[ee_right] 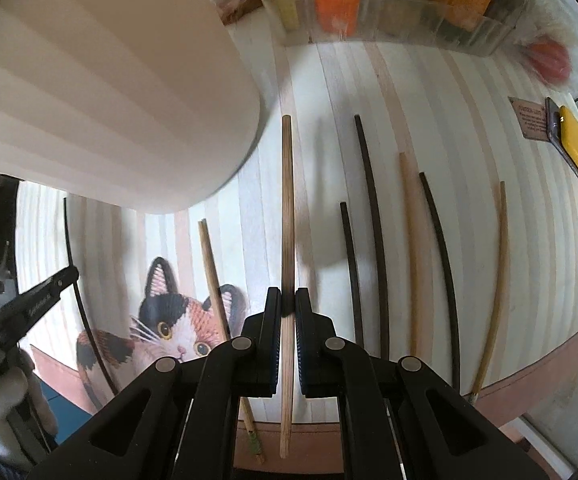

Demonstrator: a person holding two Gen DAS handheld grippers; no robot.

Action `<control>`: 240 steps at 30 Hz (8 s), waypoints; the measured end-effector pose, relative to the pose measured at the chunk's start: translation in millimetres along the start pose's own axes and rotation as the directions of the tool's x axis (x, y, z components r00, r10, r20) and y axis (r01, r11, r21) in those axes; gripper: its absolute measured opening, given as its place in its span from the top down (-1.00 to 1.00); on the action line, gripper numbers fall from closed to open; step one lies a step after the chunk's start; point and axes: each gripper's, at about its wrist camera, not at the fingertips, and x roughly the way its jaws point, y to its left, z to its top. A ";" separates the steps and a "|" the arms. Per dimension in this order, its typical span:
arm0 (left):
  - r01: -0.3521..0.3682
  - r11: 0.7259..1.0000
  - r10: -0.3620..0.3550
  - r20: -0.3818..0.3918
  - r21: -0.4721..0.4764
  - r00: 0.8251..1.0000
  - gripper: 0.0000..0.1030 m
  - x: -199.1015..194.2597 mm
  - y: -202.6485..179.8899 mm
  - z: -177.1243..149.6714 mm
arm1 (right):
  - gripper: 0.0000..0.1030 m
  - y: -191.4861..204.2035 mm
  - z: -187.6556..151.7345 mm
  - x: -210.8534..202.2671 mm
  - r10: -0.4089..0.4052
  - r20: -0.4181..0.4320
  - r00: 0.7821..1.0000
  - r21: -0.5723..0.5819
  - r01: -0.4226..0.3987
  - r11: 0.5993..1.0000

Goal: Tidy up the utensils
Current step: 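Lift both chopsticks upright and carry them over the beige holder, then release the black chopstick into the holder with the left tool while the right tool releases its wooden one, then grasp a wooden chopstick with the left tool while the right tool grasps a black chopstick, then lift both chopsticks upright and carry them over the beige holder, then lower both chopsticks into the holder slots and open both tools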

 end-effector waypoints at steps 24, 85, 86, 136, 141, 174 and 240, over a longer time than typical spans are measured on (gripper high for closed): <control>0.061 0.998 -0.061 0.408 0.014 0.911 0.94 -168.2 1.4 -6.1 | 0.87 1.7 1.1 -128.4 0.089 0.338 0.937 -0.046 -0.078 0.996; 0.162 0.984 -0.176 0.523 0.072 0.834 -1.00 -263.0 -14.1 55.2 | -0.32 -19.0 50.3 -220.6 0.059 0.546 0.836 0.054 -0.105 0.993; 0.148 0.986 -0.167 0.515 0.078 0.841 -1.00 -254.1 -13.8 49.2 | -0.34 -25.6 39.2 -214.6 0.049 0.537 0.842 0.075 -0.105 0.992; 0.013 0.989 -0.009 -0.023 0.146 1.000 0.92 -9.0 -63.8 -71.4 | 0.89 -34.6 -60.1 28.3 -0.093 -0.039 0.995 -0.081 0.090 0.993; 0.013 0.987 -0.009 -0.024 0.160 1.000 0.92 3.4 -67.6 -62.3 | 0.88 -23.6 -71.1 25.5 -0.088 -0.051 0.995 -0.089 0.083 0.993; 0.008 0.987 -0.031 0.147 0.158 0.989 0.92 -56.4 -75.0 -46.0 | 0.90 -30.9 -60.7 -3.7 -0.027 0.057 0.998 -0.038 0.029 0.999; 0.303 0.952 -0.265 0.627 0.047 0.733 0.92 -224.1 -74.6 167.1 | 0.89 42.8 140.8 -242.7 0.172 0.694 0.699 -0.035 -0.206 0.978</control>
